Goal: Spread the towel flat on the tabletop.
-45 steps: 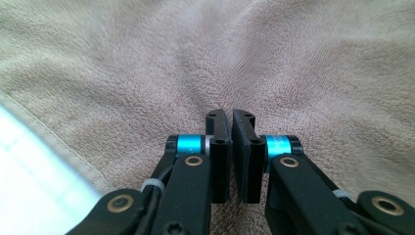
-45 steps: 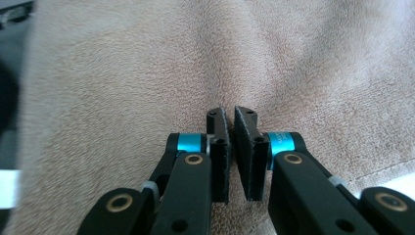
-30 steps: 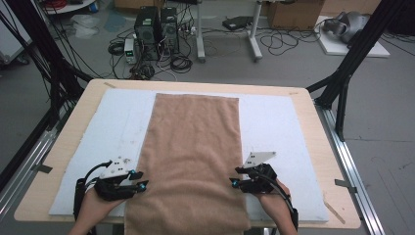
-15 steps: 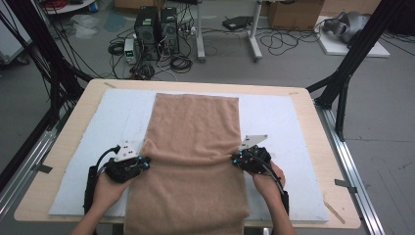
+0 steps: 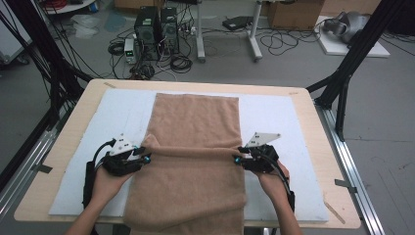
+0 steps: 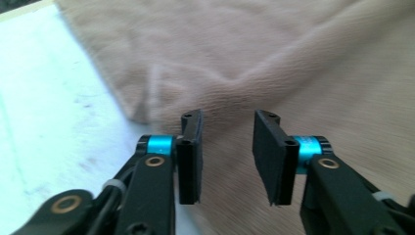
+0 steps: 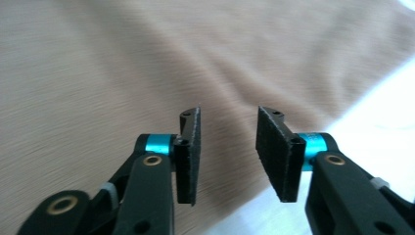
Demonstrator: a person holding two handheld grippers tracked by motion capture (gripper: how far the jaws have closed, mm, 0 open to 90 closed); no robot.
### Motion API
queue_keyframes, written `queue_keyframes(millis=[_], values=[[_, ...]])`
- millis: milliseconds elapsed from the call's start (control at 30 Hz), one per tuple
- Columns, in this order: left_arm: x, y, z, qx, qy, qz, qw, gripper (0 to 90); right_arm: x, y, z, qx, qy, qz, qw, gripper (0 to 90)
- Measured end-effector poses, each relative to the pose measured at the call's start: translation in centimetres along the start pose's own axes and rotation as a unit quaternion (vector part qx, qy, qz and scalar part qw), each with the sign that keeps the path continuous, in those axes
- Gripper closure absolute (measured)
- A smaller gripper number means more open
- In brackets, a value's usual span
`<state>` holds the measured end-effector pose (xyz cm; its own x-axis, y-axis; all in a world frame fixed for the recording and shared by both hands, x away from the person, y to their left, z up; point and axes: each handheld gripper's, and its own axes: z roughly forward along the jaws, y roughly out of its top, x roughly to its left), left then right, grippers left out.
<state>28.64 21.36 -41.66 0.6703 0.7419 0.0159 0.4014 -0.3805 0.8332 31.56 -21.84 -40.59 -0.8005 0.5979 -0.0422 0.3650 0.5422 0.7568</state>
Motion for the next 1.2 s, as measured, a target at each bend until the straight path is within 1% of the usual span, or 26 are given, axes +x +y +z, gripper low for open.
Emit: queue_keyframes(millis=[67,133,200,233,267,300,333,367,400,433,467,500,533,567,600,667,767,867,933,1000,1033,1100,1133,1167,1200], values=[[-0.8,-0.6,-0.6,0.002,-0.009,0.016,0.9998,58.1,1.3,-0.4,-0.7,0.007,0.001,-0.02,0.9998,57.0],[-1.3,-1.4,-0.6,0.009,-0.021,0.02,0.9995,55.4,2.4,-0.9,-1.2,-0.002,0.01,-0.022,0.9997,55.0],[-1.5,-2.0,-0.2,0.029,-0.026,0.026,0.9989,54.1,3.3,-1.4,-1.3,0.0,0.03,-0.028,0.9991,53.2],[-1.5,-2.3,0.1,0.038,-0.028,0.026,0.9986,54.3,3.6,-1.6,-0.9,0.007,0.042,-0.033,0.9985,53.0],[-1.5,-2.4,0.5,0.05,-0.034,0.028,0.9978,56.0,3.9,-1.7,-0.5,0.02,0.048,-0.041,0.9978,53.1],[-1.5,-2.5,0.8,0.06,-0.034,0.03,0.9971,60.6,4.1,-1.9,0.0,0.036,0.053,-0.051,0.9966,53.8],[-1.5,-2.6,1.0,0.061,-0.039,0.037,0.9967,64.8,4.2,-2.0,0.4,0.049,0.055,-0.054,0.9958,55.2],[-1.5,-2.5,1.1,0.059,-0.044,0.037,0.9966,69.9,4.3,-2.3,1.1,0.063,0.066,-0.054,0.9944,62.0],[-1.6,-2.4,1.2,0.062,-0.042,0.039,0.9964,75.1,4.3,-2.5,1.6,0.067,0.076,-0.054,0.9934,65.7],[-1.6,-2.3,1.3,0.062,-0.039,0.044,0.9963,82.6,4.1,-2.6,1.6,0.058,0.085,-0.042,0.9938,73.0],[-1.5,-2.3,1.4,0.063,-0.042,0.042,0.9963,84.2,3.9,-2.5,1.7,0.057,0.09,-0.035,0.9937,78.2],[-1.4,-2.2,1.5,0.06,-0.042,0.037,0.9966,85.2,3.6,-2.4,1.8,0.059,0.095,-0.035,0.993,82.7],[-1.3,-2.1,1.6,0.059,-0.037,0.035,0.997,85.5,3.5,-2.3,1.9,0.061,0.097,-0.034,0.9928,83.4],[-1.1,-2.0,1.7,0.055,-0.029,0.036,0.9974,85.8,3.3,-2.0,2.0,0.06,0.09,-0.03,0.9937,83.9],[-1.0,-1.9,1.8,0.053,-0.022,0.03,0.9979,85.9,3.2,-1.8,2.1,0.059,0.079,-0.032,0.9947,84.4],[-0.7,-1.4,2.2,0.045,-0.006,0.025,0.9987,85.9,2.8,-1.1,2.3,0.056,0.059,-0.033,0.9961,84.5],[-0.3,-0.7,2.6,0.034,0.013,0.021,0.9991,85.7,2.0,-0.3,2.9,0.05,0.032,-0.024,0.998,82.8],[0.1,-0.4,2.8,0.03,0.021,0.011,0.9993,82.2,1.1,-0.3,3.3,0.047,0.024,-0.01,0.9985,77.2],[0.1,-0.5,2.4,0.027,0.018,0.012,0.9994,74.9,1.1,-0.3,2.9,0.039,0.024,-0.005,0.9989,73.7],[-0.1,-0.6,1.5,0.016,0.011,0.018,0.9996,71.2,1.5,-0.4,2.0,0.029,0.013,-0.015,0.9994,70.1],[-0.2,-0.7,1.0,0.012,0.008,0.02,0.9997,69.8,1.6,-0.6,1.5,0.025,0.012,-0.015,0.9995,69.1],[-0.5,-1.0,0.0,0.003,0.002,0.021,0.9998,67.7,2.1,-0.9,0.3,0.012,0.015,-0.018,0.9997,67.1],[-0.6,-1.3,-0.5,-0.003,-0.004,0.016,0.9999,66.6,2.4,-1.0,-0.4,0.005,0.018,-0.021,0.9996,66.7],[-0.8,-1.6,-1.0,-0.008,-0.012,0.012,0.9998,65.7,2.7,-1.2,-0.9,-0.002,0.028,-0.023,0.9993,65.8],[-1.1,-1.9,-1.4,-0.009,-0.015,0.013,0.9998,65.3,3.2,-1.4,-1.4,-0.006,0.036,-0.024,0.999,64.8]])
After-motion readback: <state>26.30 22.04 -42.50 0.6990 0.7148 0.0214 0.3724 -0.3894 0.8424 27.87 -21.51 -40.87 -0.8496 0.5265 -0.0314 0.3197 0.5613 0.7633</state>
